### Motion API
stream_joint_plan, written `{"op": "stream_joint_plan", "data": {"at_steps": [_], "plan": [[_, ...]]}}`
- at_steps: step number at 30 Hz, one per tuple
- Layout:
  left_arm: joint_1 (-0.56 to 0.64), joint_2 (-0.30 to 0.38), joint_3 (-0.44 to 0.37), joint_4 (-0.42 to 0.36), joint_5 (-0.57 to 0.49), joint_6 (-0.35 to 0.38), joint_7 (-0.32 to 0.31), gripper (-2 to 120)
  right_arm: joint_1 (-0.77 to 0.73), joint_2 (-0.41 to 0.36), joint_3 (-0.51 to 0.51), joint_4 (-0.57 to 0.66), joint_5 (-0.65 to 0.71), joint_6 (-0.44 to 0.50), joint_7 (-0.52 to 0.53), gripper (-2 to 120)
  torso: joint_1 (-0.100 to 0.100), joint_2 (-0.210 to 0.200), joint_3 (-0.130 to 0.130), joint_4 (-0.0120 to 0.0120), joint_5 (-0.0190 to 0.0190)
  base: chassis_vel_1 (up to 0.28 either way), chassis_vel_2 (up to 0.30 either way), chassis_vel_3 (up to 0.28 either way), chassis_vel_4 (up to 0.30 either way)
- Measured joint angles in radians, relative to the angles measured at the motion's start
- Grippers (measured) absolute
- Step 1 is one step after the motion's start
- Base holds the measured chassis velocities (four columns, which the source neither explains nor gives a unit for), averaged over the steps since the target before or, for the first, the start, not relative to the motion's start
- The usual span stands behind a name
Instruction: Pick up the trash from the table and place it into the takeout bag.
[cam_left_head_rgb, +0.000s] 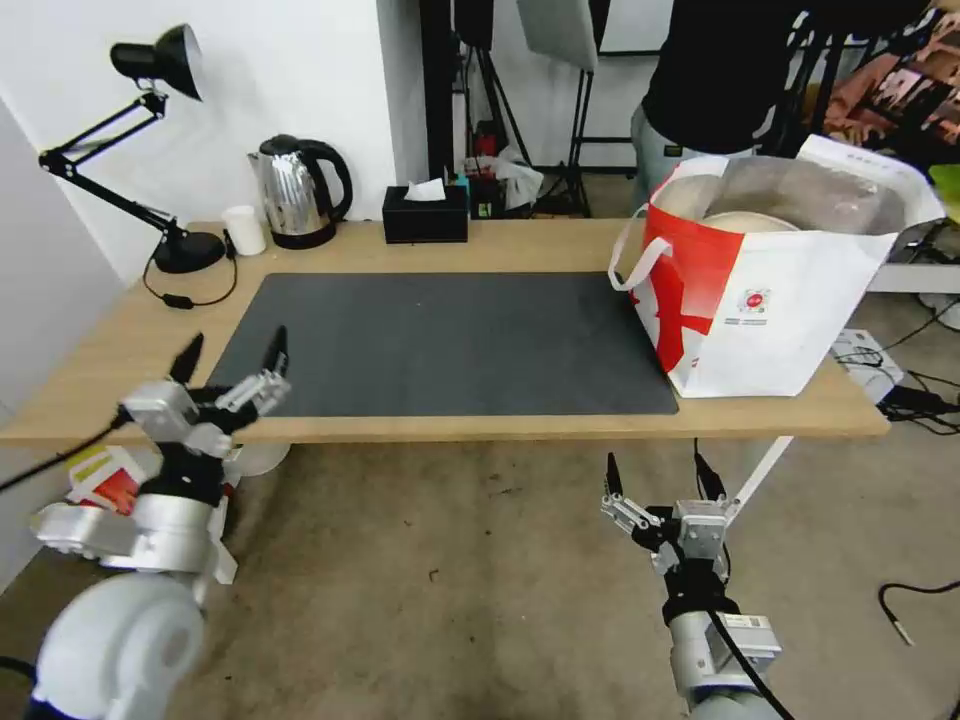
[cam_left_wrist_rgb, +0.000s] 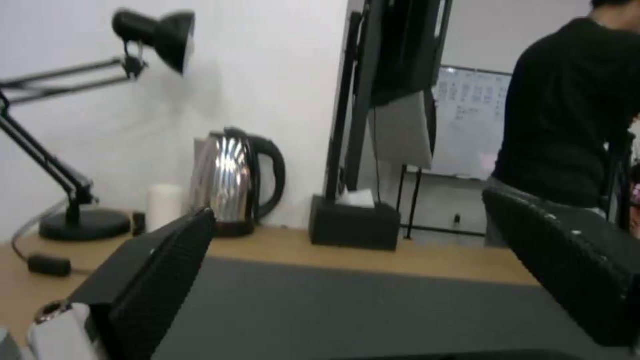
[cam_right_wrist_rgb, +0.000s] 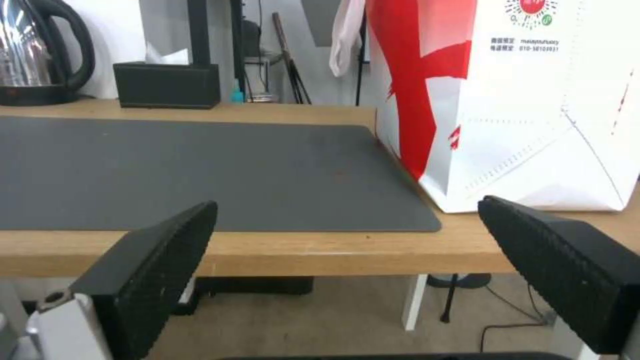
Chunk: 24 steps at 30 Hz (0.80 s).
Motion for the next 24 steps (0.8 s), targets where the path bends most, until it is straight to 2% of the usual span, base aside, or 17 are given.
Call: {"op": "stream_joint_plan", "data": {"at_steps": [8, 21, 24], "plan": [[0.027, -0.037, 0.05, 0.018, 0.055, -0.014, -0.002, 100, 0.0, 0.0, 0.0, 0.0, 0.0, 0.0, 0.0, 100, 0.0, 0.0, 0.0, 0.0, -0.0001, 0.0, 0.0, 0.0, 0.0], [0.08, -0.034, 0.071, 0.032, 0.114, -0.029, -0.008, 100, 0.0, 0.0, 0.0, 0.0, 0.0, 0.0, 0.0, 100, 0.0, 0.0, 0.0, 0.0, -0.0001, 0.0, 0.0, 0.0, 0.0], [0.092, -0.037, 0.088, 0.064, 0.129, -0.036, -0.009, 100, 0.0, 0.0, 0.0, 0.0, 0.0, 0.0, 0.0, 100, 0.0, 0.0, 0.0, 0.0, -0.0003, 0.0, 0.0, 0.0, 0.0]]}}
